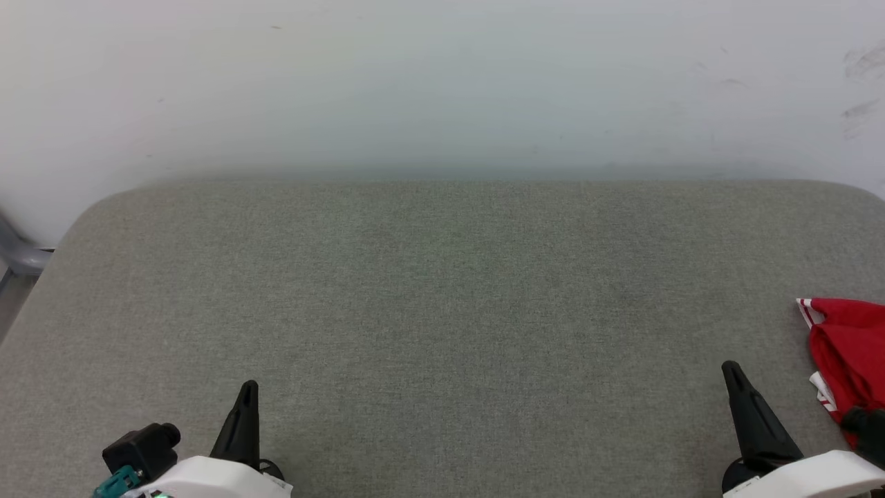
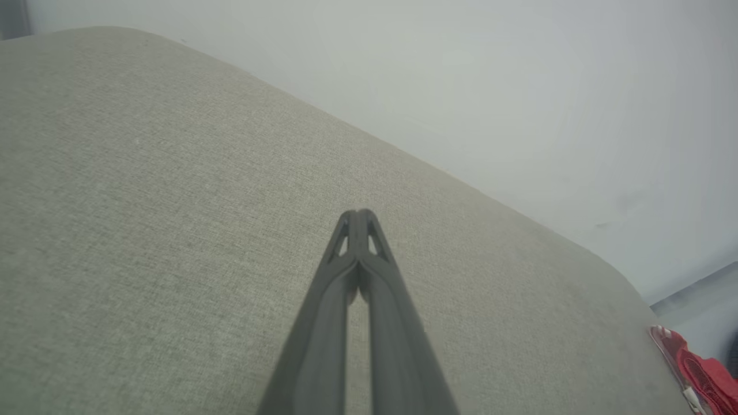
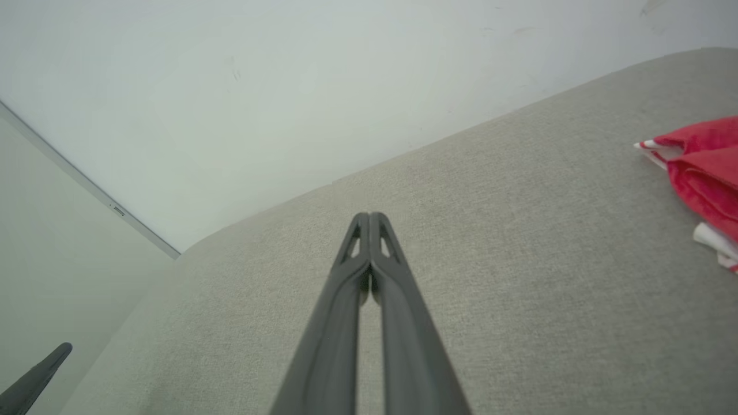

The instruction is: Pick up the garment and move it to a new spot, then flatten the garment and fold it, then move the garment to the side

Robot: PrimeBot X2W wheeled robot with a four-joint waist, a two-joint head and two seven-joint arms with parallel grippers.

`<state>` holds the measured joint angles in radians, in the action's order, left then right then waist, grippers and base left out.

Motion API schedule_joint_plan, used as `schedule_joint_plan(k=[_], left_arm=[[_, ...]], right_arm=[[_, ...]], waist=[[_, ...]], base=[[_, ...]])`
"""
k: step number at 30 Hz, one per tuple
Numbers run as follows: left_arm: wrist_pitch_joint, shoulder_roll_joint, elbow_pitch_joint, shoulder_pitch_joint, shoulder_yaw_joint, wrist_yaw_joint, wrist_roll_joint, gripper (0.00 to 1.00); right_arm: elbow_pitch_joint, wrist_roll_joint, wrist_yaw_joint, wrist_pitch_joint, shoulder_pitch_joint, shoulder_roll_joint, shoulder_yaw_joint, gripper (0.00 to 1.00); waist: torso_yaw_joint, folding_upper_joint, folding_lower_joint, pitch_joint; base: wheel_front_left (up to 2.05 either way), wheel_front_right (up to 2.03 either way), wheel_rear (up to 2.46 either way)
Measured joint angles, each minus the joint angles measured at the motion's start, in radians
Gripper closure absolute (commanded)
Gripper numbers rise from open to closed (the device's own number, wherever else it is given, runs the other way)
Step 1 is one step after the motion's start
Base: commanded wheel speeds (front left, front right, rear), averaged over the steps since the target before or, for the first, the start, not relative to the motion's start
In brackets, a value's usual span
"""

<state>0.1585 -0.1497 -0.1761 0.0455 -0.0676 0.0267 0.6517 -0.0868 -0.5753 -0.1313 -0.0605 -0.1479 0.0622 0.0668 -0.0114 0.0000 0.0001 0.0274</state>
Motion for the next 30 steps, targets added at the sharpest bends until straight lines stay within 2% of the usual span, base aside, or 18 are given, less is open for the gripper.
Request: schedule_joint_plan(k=[30], left_arm=[[-0.106,0.037,-0.025,-0.056,0.071,0.040,0.373,1.00]], right_arm=[[0.128,-0.422,0.000,0.002,0.092,0.011,-0.007,1.00]], waist=[[0.003,0.0000,0.0000,-0.009]], base=[[0.00,0.00,0.00]])
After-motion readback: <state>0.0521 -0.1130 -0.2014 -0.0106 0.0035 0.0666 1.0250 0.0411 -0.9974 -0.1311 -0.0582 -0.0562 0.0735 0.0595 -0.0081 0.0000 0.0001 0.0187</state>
